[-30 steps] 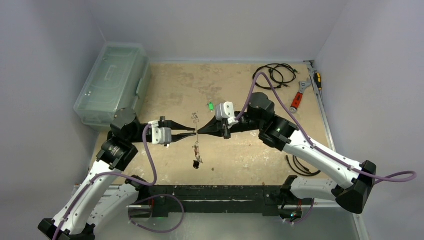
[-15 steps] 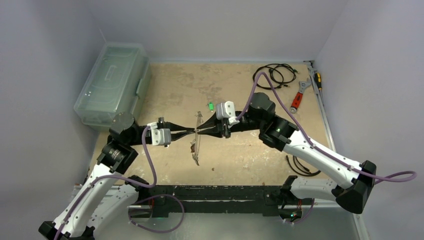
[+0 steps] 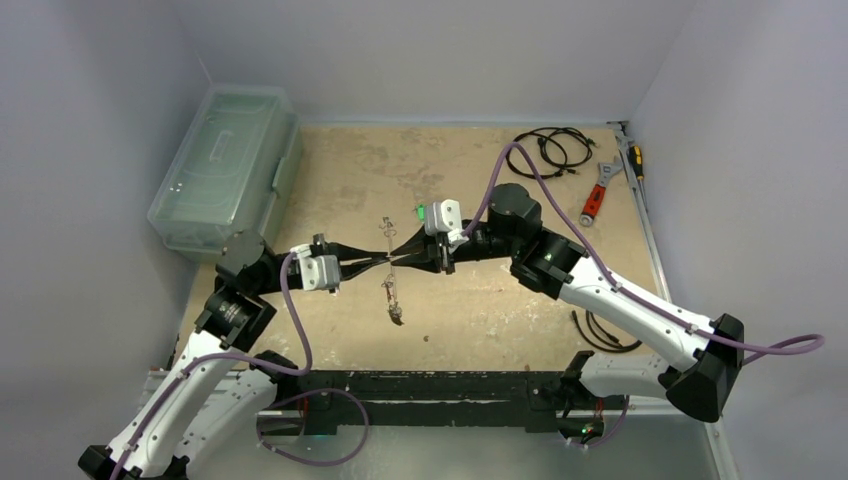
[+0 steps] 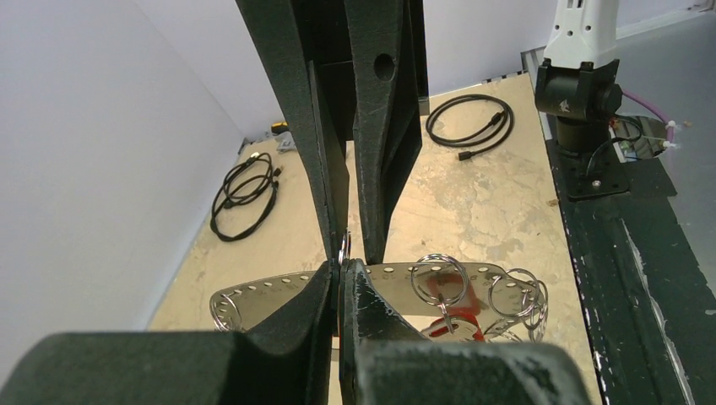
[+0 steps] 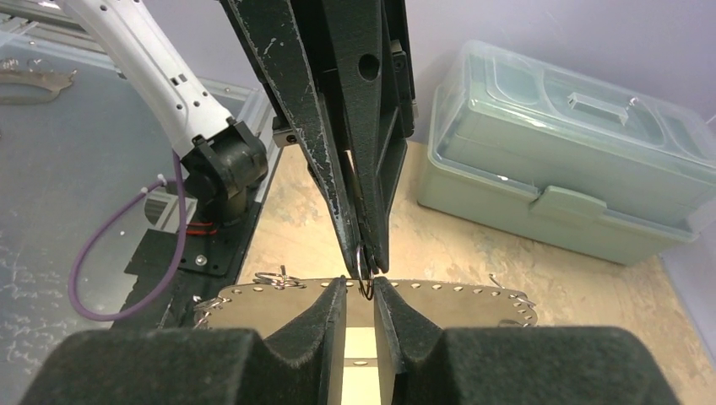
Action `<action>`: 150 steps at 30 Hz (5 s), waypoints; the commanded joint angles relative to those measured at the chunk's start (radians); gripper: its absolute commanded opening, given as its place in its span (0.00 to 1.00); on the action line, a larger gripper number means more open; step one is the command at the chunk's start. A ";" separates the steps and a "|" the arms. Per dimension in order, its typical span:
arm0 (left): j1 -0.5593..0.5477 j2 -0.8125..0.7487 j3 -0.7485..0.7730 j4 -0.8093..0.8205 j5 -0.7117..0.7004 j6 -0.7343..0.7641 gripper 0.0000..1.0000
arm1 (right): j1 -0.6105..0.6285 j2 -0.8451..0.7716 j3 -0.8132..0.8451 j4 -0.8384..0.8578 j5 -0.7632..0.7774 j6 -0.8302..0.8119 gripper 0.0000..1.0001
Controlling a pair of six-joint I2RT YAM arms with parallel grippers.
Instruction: Put the keys on the keyring
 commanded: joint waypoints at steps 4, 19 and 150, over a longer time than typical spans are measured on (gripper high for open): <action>-0.005 -0.011 0.005 0.081 -0.005 -0.007 0.00 | 0.004 0.000 0.034 0.026 0.028 0.013 0.20; -0.005 -0.018 0.004 0.065 0.020 0.015 0.00 | 0.006 0.016 0.033 0.039 0.038 -0.005 0.00; -0.054 1.279 0.794 -0.250 -0.870 -0.324 0.00 | -0.330 -0.260 -0.330 0.092 0.708 0.307 0.00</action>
